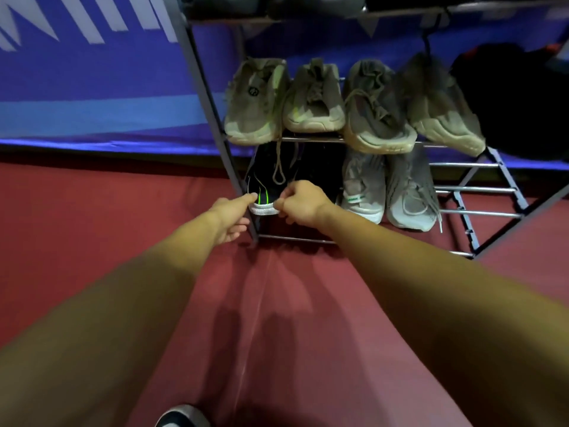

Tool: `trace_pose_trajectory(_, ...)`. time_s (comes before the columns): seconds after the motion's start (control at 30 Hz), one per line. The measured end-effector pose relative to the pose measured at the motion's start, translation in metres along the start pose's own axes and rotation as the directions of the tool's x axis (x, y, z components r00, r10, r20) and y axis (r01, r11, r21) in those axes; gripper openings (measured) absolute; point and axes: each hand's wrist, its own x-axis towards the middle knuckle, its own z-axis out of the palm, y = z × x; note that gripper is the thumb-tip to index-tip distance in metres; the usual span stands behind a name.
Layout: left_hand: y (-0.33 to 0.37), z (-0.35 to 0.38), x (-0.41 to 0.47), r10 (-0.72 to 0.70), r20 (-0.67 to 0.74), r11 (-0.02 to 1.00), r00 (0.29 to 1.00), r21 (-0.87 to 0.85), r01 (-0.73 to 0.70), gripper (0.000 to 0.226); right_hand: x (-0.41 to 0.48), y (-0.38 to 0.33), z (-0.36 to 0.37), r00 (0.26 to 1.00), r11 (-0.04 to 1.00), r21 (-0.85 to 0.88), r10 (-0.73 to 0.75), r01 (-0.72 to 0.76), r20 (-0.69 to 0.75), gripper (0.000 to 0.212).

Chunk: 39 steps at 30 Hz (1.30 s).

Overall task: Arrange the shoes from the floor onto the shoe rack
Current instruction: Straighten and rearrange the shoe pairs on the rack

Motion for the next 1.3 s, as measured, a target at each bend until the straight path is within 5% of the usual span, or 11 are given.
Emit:
trace_pose_trajectory(0.2,0.005,0.013,0.004,-0.045,0.102,0.976,0.994,-0.208,0.065,0.022,-0.014,0.001,-0.005,0.999,0.999,0.050,-0.020,0.017,0.047,0.009)
trace_pose_trajectory(0.43,0.002,0.014,-0.017,0.012,0.035,0.812,0.999,-0.584,0.010,0.012,-0.045,0.010,-0.029,0.999,0.994,0.103,-0.051,0.049,0.010,0.038)
trace_pose_trajectory(0.63,-0.030,-0.002,-0.028,0.059,-0.057,0.833,0.997,-0.547,-0.081,0.012,-0.074,0.025,-0.057,0.998,0.936,0.347,0.062,-0.054,-0.013,0.042)
trace_pose_trajectory(0.8,-0.042,-0.020,-0.039,0.135,0.067,0.877,0.989,-0.472,-0.088,0.014,-0.084,0.034,-0.069,0.975,0.719,0.688,0.208,-0.097,-0.080,0.030)
trace_pose_trajectory(1.0,-0.040,-0.019,-0.050,0.173,0.169,0.831,0.970,-0.553,-0.052,0.020,-0.076,0.031,-0.061,0.926,0.747,0.660,0.295,-0.072,-0.234,0.043)
trace_pose_trajectory(1.07,-0.037,-0.016,-0.052,0.170,0.197,0.819,0.966,-0.574,-0.027,0.026,-0.077,0.023,-0.061,0.925,0.724,0.688,0.293,-0.051,-0.240,0.051)
trace_pose_trajectory(1.2,-0.033,-0.017,-0.044,0.193,0.210,0.826,0.958,-0.562,-0.044,0.026,-0.075,0.018,-0.066,0.904,0.651,0.759,0.327,-0.005,-0.275,0.035)
trace_pose_trajectory(1.3,-0.028,-0.015,-0.033,0.221,0.171,0.795,0.960,-0.602,-0.076,0.024,-0.076,0.026,-0.069,0.886,0.612,0.789,0.389,-0.044,-0.252,0.054)
